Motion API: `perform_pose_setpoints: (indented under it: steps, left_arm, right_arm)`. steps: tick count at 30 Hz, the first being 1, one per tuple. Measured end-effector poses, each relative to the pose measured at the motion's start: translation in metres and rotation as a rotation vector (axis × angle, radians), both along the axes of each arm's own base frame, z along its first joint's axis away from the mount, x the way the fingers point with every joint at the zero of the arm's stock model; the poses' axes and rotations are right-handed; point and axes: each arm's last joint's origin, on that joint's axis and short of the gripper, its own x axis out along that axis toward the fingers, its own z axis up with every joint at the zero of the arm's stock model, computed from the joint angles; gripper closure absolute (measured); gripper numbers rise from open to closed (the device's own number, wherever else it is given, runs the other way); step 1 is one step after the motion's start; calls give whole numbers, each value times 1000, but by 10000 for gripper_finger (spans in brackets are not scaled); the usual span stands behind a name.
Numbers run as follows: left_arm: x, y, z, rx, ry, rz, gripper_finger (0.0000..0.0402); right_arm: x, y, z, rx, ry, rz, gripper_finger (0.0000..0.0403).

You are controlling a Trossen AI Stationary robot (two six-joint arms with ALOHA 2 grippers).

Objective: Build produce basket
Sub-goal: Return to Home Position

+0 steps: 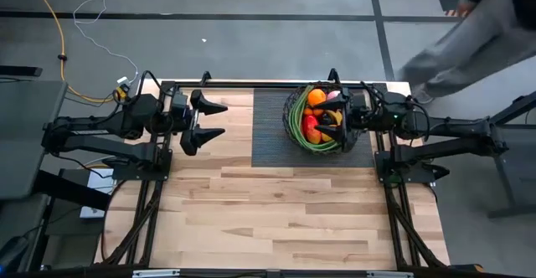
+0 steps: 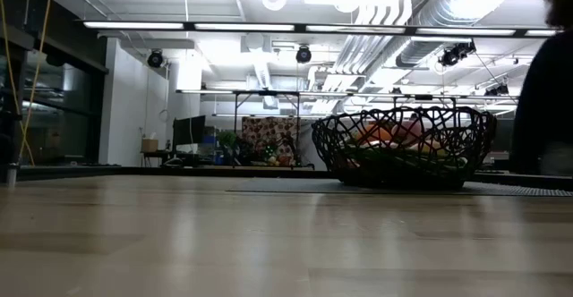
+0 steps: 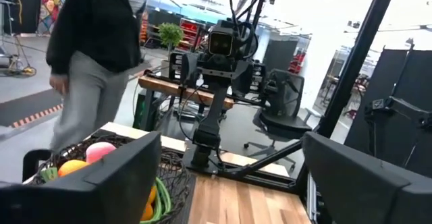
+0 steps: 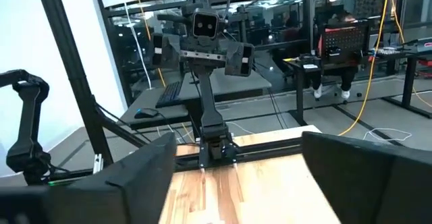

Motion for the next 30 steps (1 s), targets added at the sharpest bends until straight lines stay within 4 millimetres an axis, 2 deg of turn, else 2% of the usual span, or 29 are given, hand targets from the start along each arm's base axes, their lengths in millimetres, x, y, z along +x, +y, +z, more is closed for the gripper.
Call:
perform_pose_setpoints:
  steps: [3,5,8,11,13,15,16,20,30]
  left_arm:
    - [0,0,0,22,5,2,98]
    - [0,0,-1,33,16,7,145]
    - [0,0,-4,38,46,15,237]
    - [0,0,-6,35,67,8,346]
    - [0,0,-6,33,71,-1,385]
    - [-1,0,-5,19,63,3,384]
    - [-2,0,-5,10,59,2,383]
    - [-5,-1,-4,25,53,3,399]
    - [-9,-2,-3,40,48,2,401]
  right_arm:
    - [-1,0,1,0,-6,1,150]
    - [-1,0,2,-1,-8,2,185]
    - [-2,0,2,-1,-7,4,242]
    - [-2,0,2,-1,-8,5,304]
    - [-2,0,2,-2,-8,8,348]
    - [-2,1,2,-6,-8,30,387]
    - [-2,1,2,-12,-8,43,394]
    - [-2,2,2,4,-8,54,394]
    - [-7,3,4,-2,-15,91,402]
